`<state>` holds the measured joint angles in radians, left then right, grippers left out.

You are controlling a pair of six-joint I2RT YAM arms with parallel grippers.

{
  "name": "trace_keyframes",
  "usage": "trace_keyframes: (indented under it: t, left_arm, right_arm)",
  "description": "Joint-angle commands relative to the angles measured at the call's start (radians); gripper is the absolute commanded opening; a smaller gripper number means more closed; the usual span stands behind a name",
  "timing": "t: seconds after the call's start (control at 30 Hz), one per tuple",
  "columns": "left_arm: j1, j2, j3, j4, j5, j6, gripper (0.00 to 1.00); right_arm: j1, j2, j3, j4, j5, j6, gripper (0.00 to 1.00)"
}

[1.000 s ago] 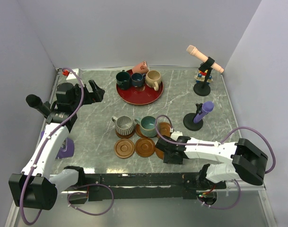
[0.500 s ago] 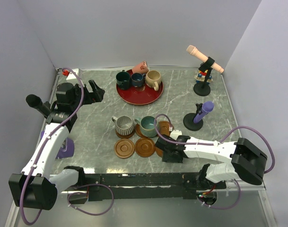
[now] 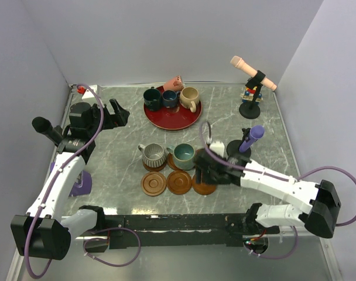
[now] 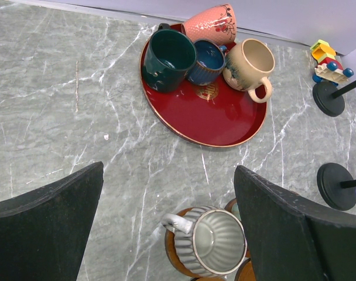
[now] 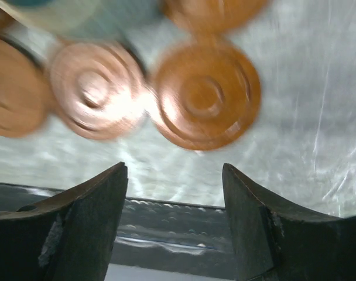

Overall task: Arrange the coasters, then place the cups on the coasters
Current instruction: Move the coaster to the center of the board, then pick up the cup from the coaster.

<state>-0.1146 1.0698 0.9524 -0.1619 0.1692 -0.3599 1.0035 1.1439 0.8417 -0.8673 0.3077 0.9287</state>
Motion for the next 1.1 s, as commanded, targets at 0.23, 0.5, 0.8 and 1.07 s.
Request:
trace_keyframes:
  t: [0.23, 0.5, 0.8, 1.07]
  left_arm:
    - [-0.003, -0.013, 0.002, 0.038, 0.026, 0.001, 0.97]
    - [-0.005, -0.008, 0.005, 0.039, 0.041, -0.002, 0.97]
    - [-0.005, -0.013, 0.006, 0.038, 0.046, -0.004, 0.97]
    - [-0.005, -0.011, 0.006, 0.038, 0.044, -0.002, 0.97]
  right_arm:
    - [-0.243, 0.307, 0.459, -0.035, -0.036, -0.35, 0.65]
    - [-0.259, 0.52, 0.602, -0.082, 0.033, -0.399, 0.6]
    - [-0.27, 0.6, 0.594, -0.042, 0.01, -0.416, 0.54]
    - [-0.27, 0.648, 0.606, -0.041, 0.021, -0.403, 0.45]
